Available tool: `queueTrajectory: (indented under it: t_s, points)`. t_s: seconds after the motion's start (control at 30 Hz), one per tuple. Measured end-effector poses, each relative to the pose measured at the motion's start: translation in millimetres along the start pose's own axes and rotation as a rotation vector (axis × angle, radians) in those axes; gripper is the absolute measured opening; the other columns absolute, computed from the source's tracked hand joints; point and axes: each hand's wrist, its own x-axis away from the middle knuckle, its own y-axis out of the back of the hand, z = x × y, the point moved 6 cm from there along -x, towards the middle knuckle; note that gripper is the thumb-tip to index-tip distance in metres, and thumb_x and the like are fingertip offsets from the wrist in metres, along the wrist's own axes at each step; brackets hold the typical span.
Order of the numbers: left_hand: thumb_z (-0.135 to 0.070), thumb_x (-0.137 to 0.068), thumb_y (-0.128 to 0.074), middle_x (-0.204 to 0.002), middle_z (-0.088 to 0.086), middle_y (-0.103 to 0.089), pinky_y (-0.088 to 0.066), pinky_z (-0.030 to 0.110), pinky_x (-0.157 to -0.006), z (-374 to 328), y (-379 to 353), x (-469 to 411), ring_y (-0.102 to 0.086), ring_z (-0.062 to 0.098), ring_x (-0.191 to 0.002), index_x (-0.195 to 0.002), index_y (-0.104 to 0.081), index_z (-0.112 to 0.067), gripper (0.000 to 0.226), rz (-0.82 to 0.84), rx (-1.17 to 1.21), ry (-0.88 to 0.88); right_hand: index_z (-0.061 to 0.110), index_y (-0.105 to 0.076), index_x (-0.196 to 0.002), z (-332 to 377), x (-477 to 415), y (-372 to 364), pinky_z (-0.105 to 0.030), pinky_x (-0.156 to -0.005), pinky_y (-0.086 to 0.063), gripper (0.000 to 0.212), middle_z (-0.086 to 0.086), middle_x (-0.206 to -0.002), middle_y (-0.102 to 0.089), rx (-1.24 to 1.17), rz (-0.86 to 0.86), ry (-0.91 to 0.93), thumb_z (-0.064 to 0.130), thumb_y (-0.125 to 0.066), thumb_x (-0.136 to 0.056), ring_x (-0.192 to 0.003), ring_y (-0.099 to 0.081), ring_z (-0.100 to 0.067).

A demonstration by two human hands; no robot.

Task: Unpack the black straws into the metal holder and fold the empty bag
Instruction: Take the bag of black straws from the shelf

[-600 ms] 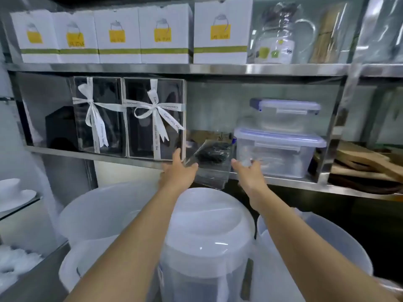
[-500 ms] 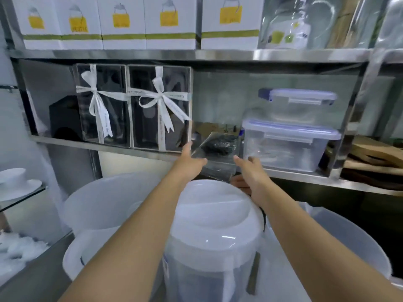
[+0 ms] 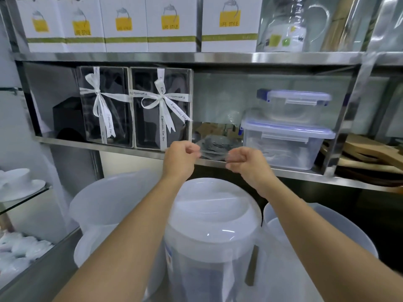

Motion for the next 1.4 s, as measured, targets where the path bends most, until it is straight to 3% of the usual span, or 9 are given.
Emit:
queueTrajectory:
  t_s: [0.2,0.4,0.6,0.83,0.97,1.03,1.17,1.33,1.4]
  points:
    - [-0.012,-0.084,-0.063,-0.096,-0.001,-0.051,-0.038,0.019,-0.082,-48,20,16,-0.05,0.01,-0.091,-0.078,-0.066,-0.013,0.007,-0.072,0.008,-0.229,0.016,-0.064,-0.097,23,15,35,-0.036,-0.075,-0.052,0.01,-0.006,-0.092,-0.064,0.122,-0.377,0.115,0.019,-0.061,-0.088,-0.083,-0.059,-0.018]
    - [-0.01,-0.086,-0.06,-0.075,-0.006,-0.062,-0.046,0.025,-0.074,-72,41,27,-0.056,0.011,-0.075,-0.072,-0.057,-0.023,0.019,-0.058,0.302,-0.227,0.024,-0.065,-0.081,34,30,44,-0.039,-0.091,-0.044,0.007,-0.003,-0.119,-0.06,-0.084,-0.245,0.062,0.02,-0.07,-0.081,-0.111,-0.052,-0.021]
    - [-0.013,-0.084,-0.062,-0.087,-0.002,-0.064,-0.047,0.027,-0.09,-119,59,48,-0.062,0.018,-0.095,-0.076,-0.055,-0.025,0.016,-0.04,0.48,-0.328,0.017,-0.055,-0.072,81,56,66,-0.012,-0.07,-0.045,0.022,0.0,-0.079,-0.063,-0.321,-0.251,0.251,0.003,-0.058,-0.088,-0.078,-0.06,-0.009]
    - [-0.007,-0.078,-0.069,-0.082,-0.003,-0.066,-0.049,0.015,-0.08,-160,68,73,-0.065,-0.001,-0.077,-0.08,-0.057,-0.018,0.016,0.11,0.49,-0.343,0.01,-0.052,-0.078,142,95,98,-0.027,-0.076,-0.056,0.017,-0.01,-0.077,-0.061,-0.546,-0.273,0.407,-0.002,-0.052,-0.09,-0.07,-0.068,-0.012]
    - [-0.008,-0.082,-0.065,-0.065,-0.005,-0.071,-0.054,0.031,-0.081,-181,78,94,-0.069,0.009,-0.067,-0.077,-0.059,-0.015,0.011,0.121,0.561,-0.34,0.01,-0.052,-0.077,172,129,117,-0.039,-0.076,-0.055,0.017,-0.007,-0.07,-0.06,-0.515,-0.306,0.429,-0.002,-0.052,-0.09,-0.07,-0.066,-0.02]
    - [-0.006,-0.083,-0.064,-0.058,-0.009,-0.07,-0.055,0.03,-0.073,-196,83,109,-0.068,0.01,-0.064,-0.077,-0.057,-0.014,0.012,0.125,0.614,-0.352,0.01,-0.052,-0.077,181,147,126,-0.038,-0.073,-0.056,0.017,-0.007,-0.071,-0.06,-0.505,-0.327,0.421,0.0,-0.052,-0.091,-0.068,-0.065,-0.02]
    - [0.0,-0.085,-0.059,-0.049,-0.015,-0.065,-0.048,0.011,-0.051,-213,83,149,-0.061,-0.003,-0.05,-0.076,-0.054,-0.01,0.015,0.155,0.646,-0.369,0.011,-0.053,-0.077,179,183,137,-0.037,-0.071,-0.057,0.016,-0.01,-0.075,-0.059,-0.462,-0.362,0.365,0.005,-0.054,-0.091,-0.07,-0.062,-0.023]
    - [-0.003,-0.083,-0.062,-0.053,-0.006,-0.068,-0.047,0.019,-0.046,-201,65,191,-0.064,0.004,-0.051,-0.075,-0.055,-0.012,0.013,0.245,0.694,-0.237,0.01,-0.051,-0.081,153,234,143,-0.023,-0.053,-0.05,0.012,-0.009,-0.073,-0.054,-0.437,-0.411,0.247,0.009,-0.054,-0.092,-0.058,-0.059,-0.01]
    - [-0.004,-0.082,-0.064,-0.058,-0.004,-0.068,-0.048,0.023,-0.049,-193,54,210,-0.067,0.011,-0.057,-0.074,-0.056,-0.014,0.014,0.264,0.714,-0.178,0.013,-0.051,-0.078,137,252,145,-0.031,-0.058,-0.05,0.015,-0.004,-0.071,-0.056,-0.412,-0.443,0.186,0.011,-0.055,-0.092,-0.059,-0.057,-0.011]
